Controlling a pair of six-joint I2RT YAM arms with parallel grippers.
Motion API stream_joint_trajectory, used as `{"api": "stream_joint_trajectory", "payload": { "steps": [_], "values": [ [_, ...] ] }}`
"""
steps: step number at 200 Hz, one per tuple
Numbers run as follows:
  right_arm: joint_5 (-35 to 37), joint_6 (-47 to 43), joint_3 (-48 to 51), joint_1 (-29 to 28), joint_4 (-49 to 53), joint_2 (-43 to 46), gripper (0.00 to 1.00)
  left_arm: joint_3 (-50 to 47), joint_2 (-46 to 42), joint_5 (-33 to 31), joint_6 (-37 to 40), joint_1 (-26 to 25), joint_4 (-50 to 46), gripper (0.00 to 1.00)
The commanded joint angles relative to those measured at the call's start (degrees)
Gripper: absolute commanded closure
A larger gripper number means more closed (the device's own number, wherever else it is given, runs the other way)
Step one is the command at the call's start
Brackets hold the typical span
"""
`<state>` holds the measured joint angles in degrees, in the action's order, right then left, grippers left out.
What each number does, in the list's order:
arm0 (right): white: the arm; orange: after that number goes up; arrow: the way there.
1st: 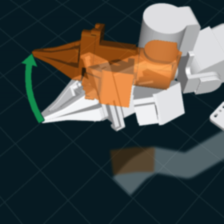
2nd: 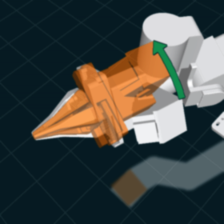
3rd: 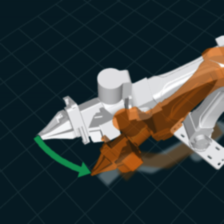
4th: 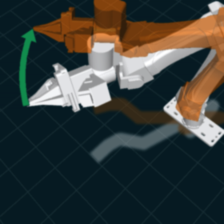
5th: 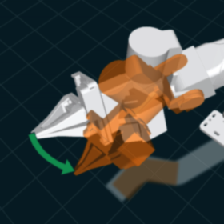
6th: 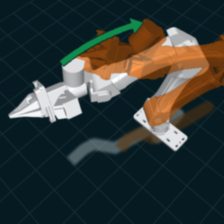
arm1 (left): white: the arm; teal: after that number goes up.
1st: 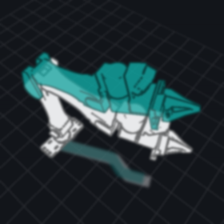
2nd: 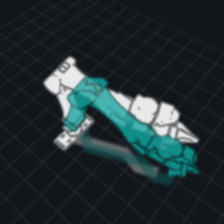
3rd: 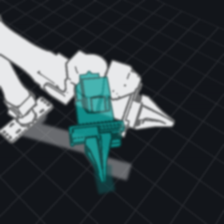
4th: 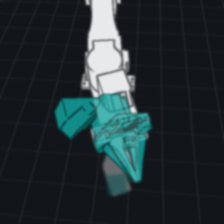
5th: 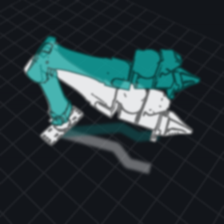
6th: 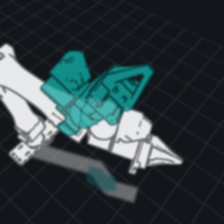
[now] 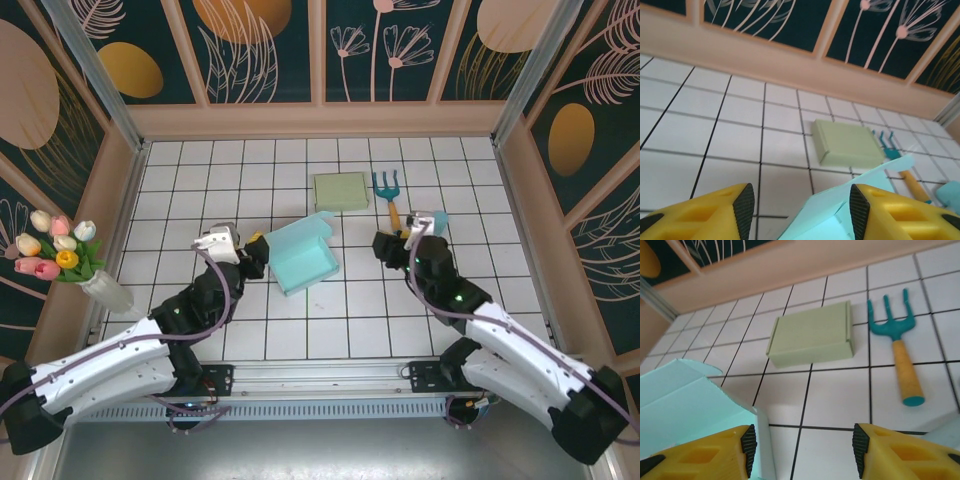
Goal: Fold the paper box
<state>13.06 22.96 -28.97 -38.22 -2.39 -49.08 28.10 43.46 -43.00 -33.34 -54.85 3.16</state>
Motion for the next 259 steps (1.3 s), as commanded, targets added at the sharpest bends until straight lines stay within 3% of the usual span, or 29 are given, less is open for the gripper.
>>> {"api": "stream_joint_trajectory", "payload": {
  "steps": [1,45,100,158,259],
  "values": [
    [-5.8,-1.4,-3.4,0.4,-5.7,-6.3,0.43,-3.5,1.2,3.4,-4.9,2.7,0.5,0.42],
    [-11.5,-10.4,-6.2,0.3,-13.0,-18.5,0.44,-11.3,9.6,10.3,-3.5,7.4,13.5,0.39],
    [-14.3,-21.9,-9.3,0.4,-17.5,-28.6,0.46,-9.8,16.2,6.9,1.7,8.6,17.1,0.38],
    [-18.3,-23.3,-9.3,0.5,-23.3,-32.6,0.49,-8.9,13.1,8.3,5.8,8.6,17.2,0.43],
    [-21.4,-23.8,-11.4,0.4,-26.3,-37.9,0.52,-6.6,17.5,9.2,7.1,8.6,17.0,0.51]
  ]
}}
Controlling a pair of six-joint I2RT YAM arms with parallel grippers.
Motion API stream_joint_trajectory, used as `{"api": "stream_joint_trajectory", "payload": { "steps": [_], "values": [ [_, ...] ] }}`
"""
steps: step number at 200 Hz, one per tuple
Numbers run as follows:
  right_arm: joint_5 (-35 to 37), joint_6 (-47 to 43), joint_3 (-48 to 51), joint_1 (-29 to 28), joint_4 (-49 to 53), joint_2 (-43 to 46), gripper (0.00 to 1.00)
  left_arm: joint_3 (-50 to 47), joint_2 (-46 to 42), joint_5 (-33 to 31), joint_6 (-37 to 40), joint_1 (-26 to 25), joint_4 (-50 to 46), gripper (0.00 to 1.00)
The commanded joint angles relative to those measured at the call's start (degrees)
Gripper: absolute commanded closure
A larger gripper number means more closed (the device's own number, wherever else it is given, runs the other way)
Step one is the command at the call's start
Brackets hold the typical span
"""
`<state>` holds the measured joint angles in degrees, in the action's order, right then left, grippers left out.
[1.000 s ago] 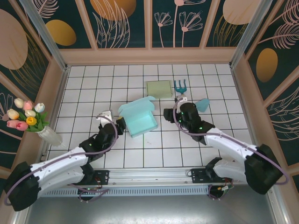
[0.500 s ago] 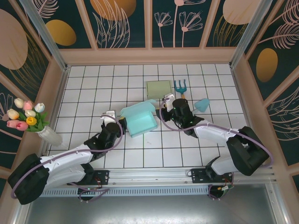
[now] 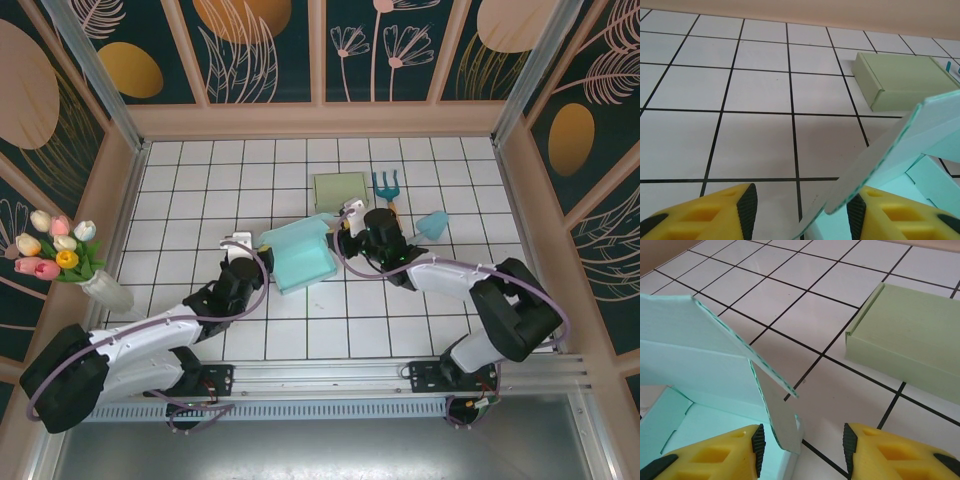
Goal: Fold the paper box
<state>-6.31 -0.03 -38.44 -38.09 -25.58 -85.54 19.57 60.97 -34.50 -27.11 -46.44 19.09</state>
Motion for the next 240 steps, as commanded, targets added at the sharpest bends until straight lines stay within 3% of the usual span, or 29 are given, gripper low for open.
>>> {"api": "stream_joint_trajectory", "payload": {
  "steps": [1,41,103,176,240],
  "values": [
    [-2.0,-0.8,-2.1,0.3,-3.2,-1.5,0.52,1.9,0.0,0.8,0.9,0.2,1.1,0.51],
    [-3.8,0.0,-2.6,0.3,-4.9,-2.9,0.55,3.2,0.6,1.9,1.4,0.3,0.8,0.69],
    [-5.7,2.0,-3.1,-1.6,-6.7,-4.6,0.65,4.8,4.4,2.6,1.3,0.3,2.3,0.81],
    [-1.8,7.4,-2.5,-4.7,-7.5,-4.1,0.78,7.4,10.4,6.4,-0.8,0.2,6.8,0.86],
    [3.5,6.9,0.0,-5.3,-8.2,-4.0,0.80,4.6,12.3,7.5,-3.7,0.2,13.4,0.92]
  ]
}}
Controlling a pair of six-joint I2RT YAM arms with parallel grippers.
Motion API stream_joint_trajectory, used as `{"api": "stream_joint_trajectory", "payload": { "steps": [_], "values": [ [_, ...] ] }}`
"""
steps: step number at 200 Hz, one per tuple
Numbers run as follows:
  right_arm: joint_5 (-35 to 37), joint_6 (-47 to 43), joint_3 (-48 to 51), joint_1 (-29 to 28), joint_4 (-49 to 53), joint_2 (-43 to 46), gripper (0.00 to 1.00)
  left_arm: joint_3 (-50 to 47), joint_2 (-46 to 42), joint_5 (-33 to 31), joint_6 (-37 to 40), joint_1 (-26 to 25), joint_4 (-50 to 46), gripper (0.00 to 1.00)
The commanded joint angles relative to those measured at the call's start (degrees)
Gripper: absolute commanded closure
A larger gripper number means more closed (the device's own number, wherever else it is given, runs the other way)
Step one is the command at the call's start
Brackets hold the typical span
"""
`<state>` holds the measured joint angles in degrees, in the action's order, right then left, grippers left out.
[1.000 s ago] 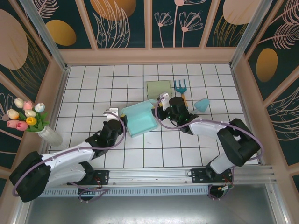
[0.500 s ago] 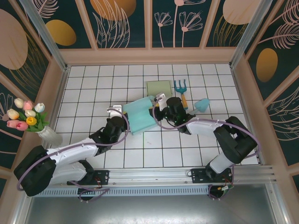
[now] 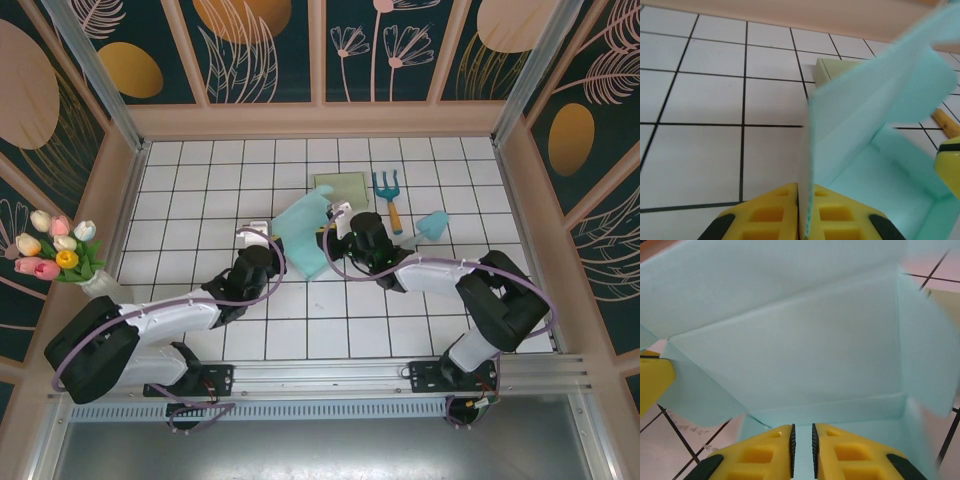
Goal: Fold the paper box
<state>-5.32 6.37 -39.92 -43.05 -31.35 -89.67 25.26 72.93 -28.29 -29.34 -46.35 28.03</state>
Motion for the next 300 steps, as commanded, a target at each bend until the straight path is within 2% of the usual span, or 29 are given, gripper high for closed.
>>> {"api": "stream_joint_trajectory", "payload": {
  "steps": [1,41,59,78,101,111,125,142,167,200,220,237,259,300],
  "values": [
    [2.6,0.5,1.5,-0.4,-2.4,0.2,0.80,-1.1,0.3,1.4,-1.4,0.1,4.5,0.93],
    [5.9,1.3,5.1,-0.4,0.1,8.4,0.74,-2.0,-1.8,0.8,7.8,0.1,4.9,1.00],
    [13.2,2.5,5.8,0.3,3.2,14.3,0.70,-2.6,-4.3,2.5,12.5,0.1,4.3,1.00],
    [18.1,5.4,5.6,4.3,6.8,19.6,0.65,-2.6,-6.9,6.1,17.3,0.2,2.8,1.00],
    [18.2,8.6,5.6,11.3,8.4,23.1,0.61,-1.3,-8.7,11.0,24.5,0.1,0.1,1.00],
    [16.0,9.4,4.7,15.5,8.5,22.6,0.61,-1.6,-9.2,12.7,27.6,0.1,0.1,1.00],
    [12.5,9.1,1.4,18.1,10.7,20.7,0.61,-2.0,-9.3,13.5,31.6,0.2,0.7,1.00],
    [11.2,8.1,-1.8,18.9,14.0,17.9,0.60,-2.1,-8.3,14.1,36.9,0.1,1.3,1.00],
    [8.3,9.1,-1.8,18.9,13.2,14.5,0.60,-1.0,-5.8,15.9,41.8,0.2,3.5,1.00],
    [3.7,13.9,2.8,18.8,7.8,12.5,0.60,0.9,-4.3,16.7,43.9,0.2,3.0,1.00],
    [4.3,14.0,5.0,18.6,6.3,10.8,0.60,0.8,-4.2,17.7,45.6,0.1,3.5,1.00],
    [4.8,13.2,4.6,18.8,7.5,9.0,0.60,0.8,-3.9,19.6,47.0,0.2,4.2,1.00],
    [2.1,14.0,3.9,18.4,8.7,8.2,0.60,1.0,-2.8,20.6,47.8,0.2,5.3,1.00],
    [3.6,13.6,4.6,16.3,10.9,9.2,0.60,2.4,-1.8,18.9,47.0,0.1,6.6,1.00]
  ]
}}
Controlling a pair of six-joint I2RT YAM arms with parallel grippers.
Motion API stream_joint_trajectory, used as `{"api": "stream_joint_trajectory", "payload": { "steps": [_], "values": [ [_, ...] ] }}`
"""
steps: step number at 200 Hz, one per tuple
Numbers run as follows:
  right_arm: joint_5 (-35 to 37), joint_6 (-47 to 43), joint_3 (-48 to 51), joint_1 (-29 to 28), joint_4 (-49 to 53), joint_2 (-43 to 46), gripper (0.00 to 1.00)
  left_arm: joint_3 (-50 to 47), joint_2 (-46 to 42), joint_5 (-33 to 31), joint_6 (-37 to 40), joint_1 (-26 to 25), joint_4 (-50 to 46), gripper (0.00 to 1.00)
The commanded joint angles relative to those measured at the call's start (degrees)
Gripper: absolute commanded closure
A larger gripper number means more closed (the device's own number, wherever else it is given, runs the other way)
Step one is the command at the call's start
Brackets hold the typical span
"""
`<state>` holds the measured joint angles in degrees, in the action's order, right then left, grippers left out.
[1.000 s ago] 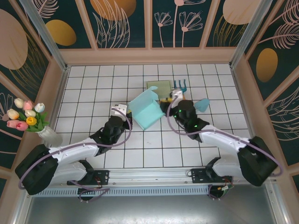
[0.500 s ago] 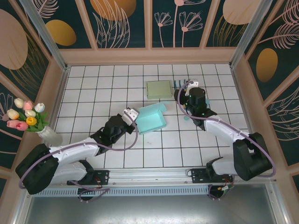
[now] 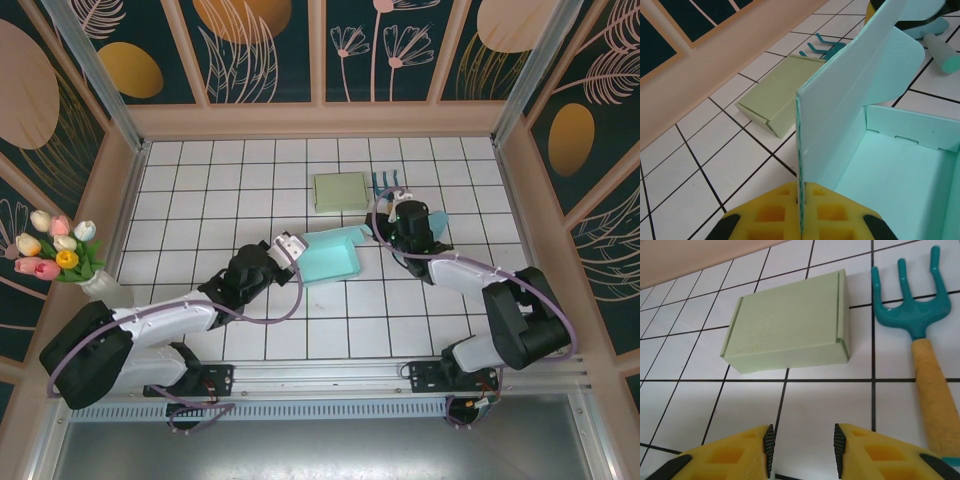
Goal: Fold the paper box
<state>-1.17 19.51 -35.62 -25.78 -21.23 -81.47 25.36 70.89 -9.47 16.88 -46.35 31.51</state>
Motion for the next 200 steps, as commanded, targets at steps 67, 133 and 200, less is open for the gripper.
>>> {"api": "stream_joint_trajectory", "payload": {
  "steps": [67,133,200],
  "values": [
    [-7.0,1.2,2.5,-5.2,-1.2,2.5,0.60,2.8,4.1,-1.8,-3.1,0.1,7.2,0.99],
    [-4.3,4.0,5.6,-10.2,-4.3,4.7,0.60,0.0,8.6,-2.6,-12.8,0.1,17.4,0.98],
    [-1.9,5.9,8.2,-11.2,-6.3,5.5,0.60,-8.2,7.6,-3.8,-17.4,0.1,23.0,0.98]
  ]
}}
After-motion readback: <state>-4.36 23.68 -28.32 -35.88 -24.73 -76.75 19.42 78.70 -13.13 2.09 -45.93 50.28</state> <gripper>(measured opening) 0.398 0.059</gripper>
